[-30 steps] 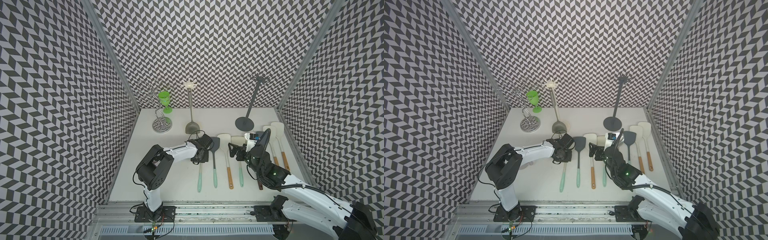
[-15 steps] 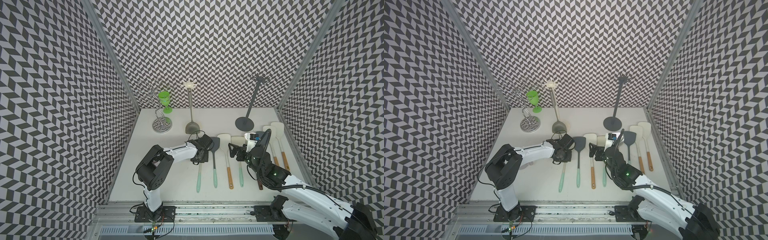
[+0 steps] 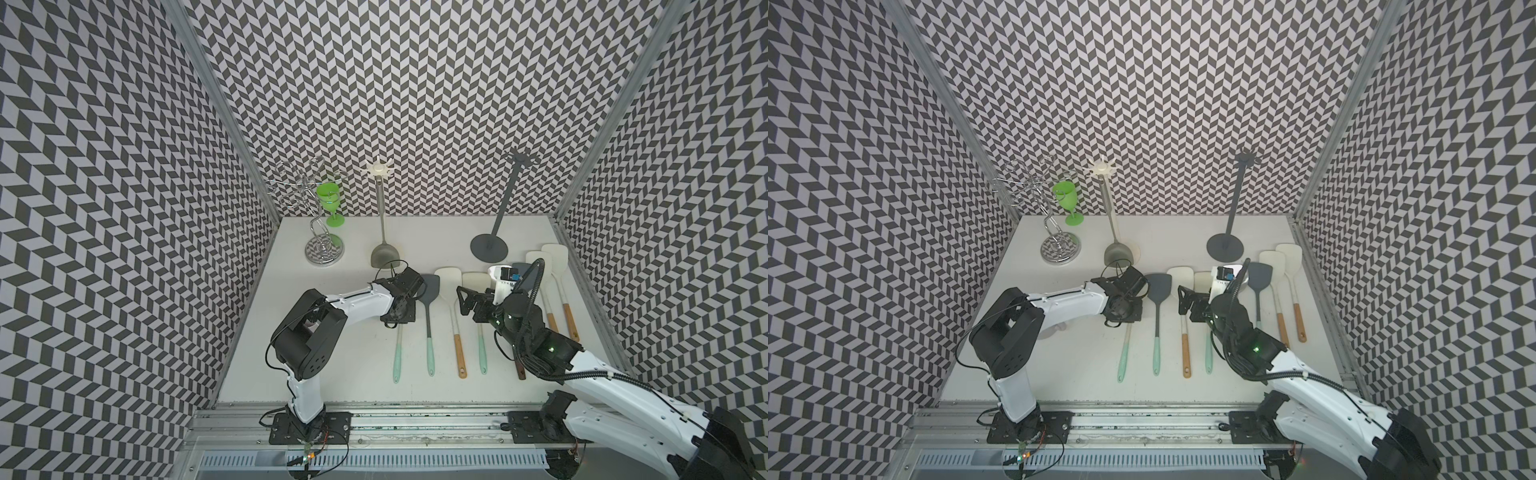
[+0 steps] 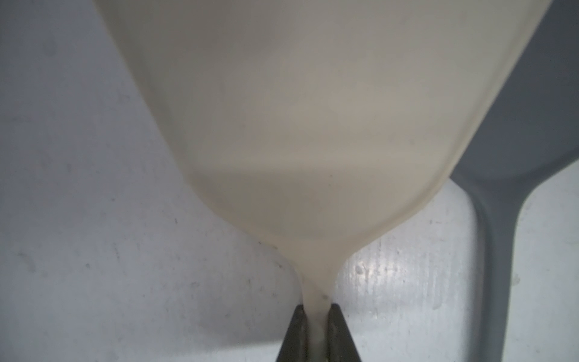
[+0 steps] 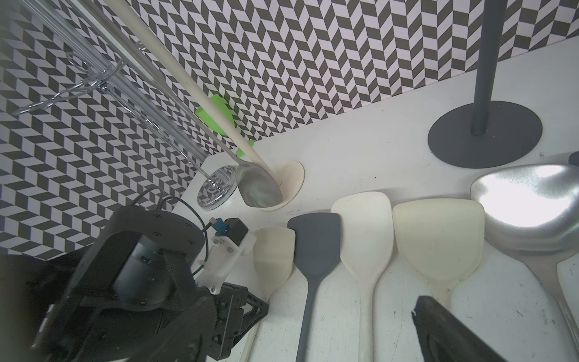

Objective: Take the spatula off the kitchen utensil rack
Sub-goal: Place the spatula at the center of the board.

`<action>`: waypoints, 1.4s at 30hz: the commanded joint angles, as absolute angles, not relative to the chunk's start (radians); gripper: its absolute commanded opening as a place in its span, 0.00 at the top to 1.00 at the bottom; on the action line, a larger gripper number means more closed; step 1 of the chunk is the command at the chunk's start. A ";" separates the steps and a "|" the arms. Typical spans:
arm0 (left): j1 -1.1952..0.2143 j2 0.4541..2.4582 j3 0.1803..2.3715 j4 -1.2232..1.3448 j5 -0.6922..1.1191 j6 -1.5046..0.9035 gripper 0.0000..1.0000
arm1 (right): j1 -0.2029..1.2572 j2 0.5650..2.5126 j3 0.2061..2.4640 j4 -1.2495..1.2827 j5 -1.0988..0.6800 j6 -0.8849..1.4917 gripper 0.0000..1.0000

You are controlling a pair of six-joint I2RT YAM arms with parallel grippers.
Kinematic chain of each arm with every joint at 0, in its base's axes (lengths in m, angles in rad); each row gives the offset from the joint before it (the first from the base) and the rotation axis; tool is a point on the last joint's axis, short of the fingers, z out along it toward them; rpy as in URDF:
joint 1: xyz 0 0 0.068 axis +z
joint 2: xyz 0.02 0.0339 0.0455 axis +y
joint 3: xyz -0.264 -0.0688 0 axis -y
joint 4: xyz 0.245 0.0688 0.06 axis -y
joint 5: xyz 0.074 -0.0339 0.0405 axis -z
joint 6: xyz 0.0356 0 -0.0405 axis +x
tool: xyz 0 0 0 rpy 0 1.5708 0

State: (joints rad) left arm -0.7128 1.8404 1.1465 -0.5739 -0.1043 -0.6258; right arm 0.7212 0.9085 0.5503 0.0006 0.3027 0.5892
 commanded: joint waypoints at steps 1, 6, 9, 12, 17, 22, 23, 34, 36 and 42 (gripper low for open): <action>-0.706 1.857 1.146 -0.553 -0.118 -0.632 0.91 | 0.715 0.895 0.535 0.031 0.295 0.603 0.00; -0.706 1.811 1.134 -0.545 -0.117 -0.635 0.76 | 0.715 0.895 0.526 0.043 0.273 0.594 0.00; -0.705 1.750 1.116 -0.531 -0.115 -0.637 0.69 | 0.715 0.890 0.520 0.052 0.236 0.559 0.00; -0.707 1.672 1.100 -0.513 -0.106 -0.632 0.62 | 0.715 0.879 0.517 0.053 0.187 0.503 0.00; -0.709 1.497 1.062 -0.481 -0.138 -0.606 0.55 | 0.715 0.852 0.516 0.048 0.110 0.444 0.00; -0.707 1.231 0.952 -0.410 -0.192 -0.579 0.36 | 0.715 0.830 0.551 0.010 0.060 0.394 0.00; -0.709 1.178 0.926 -0.394 -0.199 -0.575 0.31 | 0.715 0.826 0.555 0.005 0.052 0.385 0.00; -0.707 0.672 0.605 -0.172 -0.293 -0.603 0.00 | 0.715 0.717 0.533 0.049 0.038 0.328 0.00; -0.703 0.621 0.562 -0.150 -0.325 -0.611 0.00 | 0.715 0.700 0.524 0.069 0.044 0.326 0.00; -0.689 0.592 0.529 -0.099 -0.334 -0.612 0.00 | 0.715 0.717 0.541 0.091 0.054 0.314 0.03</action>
